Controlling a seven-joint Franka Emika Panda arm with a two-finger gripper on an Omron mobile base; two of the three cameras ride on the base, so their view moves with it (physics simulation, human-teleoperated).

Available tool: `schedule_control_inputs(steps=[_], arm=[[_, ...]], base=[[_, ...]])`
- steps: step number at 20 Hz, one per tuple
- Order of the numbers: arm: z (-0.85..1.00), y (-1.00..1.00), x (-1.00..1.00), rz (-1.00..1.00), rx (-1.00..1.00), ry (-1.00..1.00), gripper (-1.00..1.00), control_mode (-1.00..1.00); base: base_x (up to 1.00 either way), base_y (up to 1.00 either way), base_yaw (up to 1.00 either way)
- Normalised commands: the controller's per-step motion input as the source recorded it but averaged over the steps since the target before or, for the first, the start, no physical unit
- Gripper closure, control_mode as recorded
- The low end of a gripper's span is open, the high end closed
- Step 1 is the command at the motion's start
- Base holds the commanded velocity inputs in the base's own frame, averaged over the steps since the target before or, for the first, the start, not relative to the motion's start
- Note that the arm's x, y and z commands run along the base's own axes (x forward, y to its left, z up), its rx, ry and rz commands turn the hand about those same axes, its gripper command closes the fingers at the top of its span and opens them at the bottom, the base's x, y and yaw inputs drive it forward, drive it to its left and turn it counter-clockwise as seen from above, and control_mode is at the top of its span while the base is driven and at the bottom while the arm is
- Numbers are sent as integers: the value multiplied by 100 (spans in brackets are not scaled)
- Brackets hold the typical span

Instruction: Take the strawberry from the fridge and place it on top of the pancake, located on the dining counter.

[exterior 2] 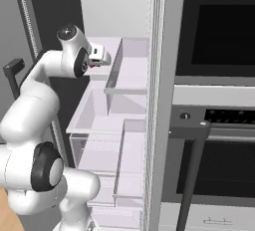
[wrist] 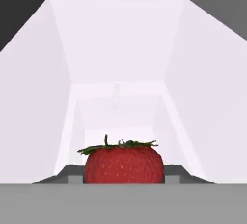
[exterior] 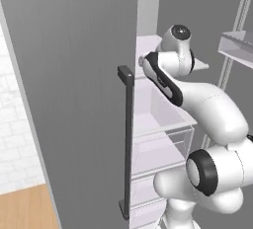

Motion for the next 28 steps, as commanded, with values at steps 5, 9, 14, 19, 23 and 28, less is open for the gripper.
schedule_control_inputs(steps=[5,9,14,19,23,28], arm=[[41,-26,-81,0,1,-11,100,-100],[28,-19,-100,0,4,-2,100,-100],[29,-3,-100,0,3,0,100,-100],[7,10,-100,0,0,0,100,-100],[0,33,-100,0,0,1,100,-100],[-7,35,-59,4,-3,3,100,-100]], base=[[0,0,0],[0,0,0],[0,0,0],[0,0,0],[0,0,0],[0,0,0]])
